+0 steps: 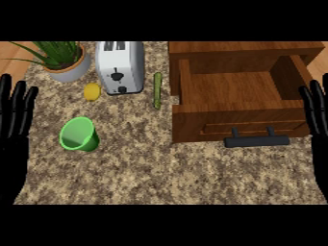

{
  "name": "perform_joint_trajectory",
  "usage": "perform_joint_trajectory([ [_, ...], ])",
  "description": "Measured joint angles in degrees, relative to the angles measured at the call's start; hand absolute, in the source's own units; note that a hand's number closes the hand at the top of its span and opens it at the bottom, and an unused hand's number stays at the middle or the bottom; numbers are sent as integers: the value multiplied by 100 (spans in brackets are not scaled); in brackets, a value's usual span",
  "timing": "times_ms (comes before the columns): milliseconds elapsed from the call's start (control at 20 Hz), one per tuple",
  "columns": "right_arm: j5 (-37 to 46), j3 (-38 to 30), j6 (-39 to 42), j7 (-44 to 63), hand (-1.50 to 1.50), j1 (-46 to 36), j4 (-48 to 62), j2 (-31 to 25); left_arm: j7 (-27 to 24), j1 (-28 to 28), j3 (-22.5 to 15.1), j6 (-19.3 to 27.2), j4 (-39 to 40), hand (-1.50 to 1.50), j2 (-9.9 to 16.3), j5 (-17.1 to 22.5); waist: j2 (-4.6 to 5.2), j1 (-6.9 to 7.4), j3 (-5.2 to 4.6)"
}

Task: Pick up the cup, place it into the drawer and close the drawer

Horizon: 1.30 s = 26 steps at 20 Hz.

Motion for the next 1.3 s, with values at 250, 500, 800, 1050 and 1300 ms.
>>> perform_joint_trajectory([
  [250, -98, -29, 80, 22, -150, 17, -74, -27, -44, -465, 73, 360, 361, -150, -54, -476, 170, 145, -38],
  [500, -510, 115, 316, 338, -150, -84, 56, 7, -40, -707, 184, 952, 949, -150, -253, -288, 226, 187, -52],
  [800, -704, 106, 372, 614, -150, -206, 59, 26, -129, -1057, 190, 1289, 1531, -150, -350, -151, 234, 213, -55],
  [1050, -625, 106, 352, 510, -150, -338, 301, 86, -208, -1240, 192, 1399, 1784, -150, -347, -67, 235, 225, -56],
  [1300, -509, 204, 333, 420, -150, -343, 408, 164, -309, -1355, 270, 1478, 2061, -150, -275, 6, 235, 227, -57],
])
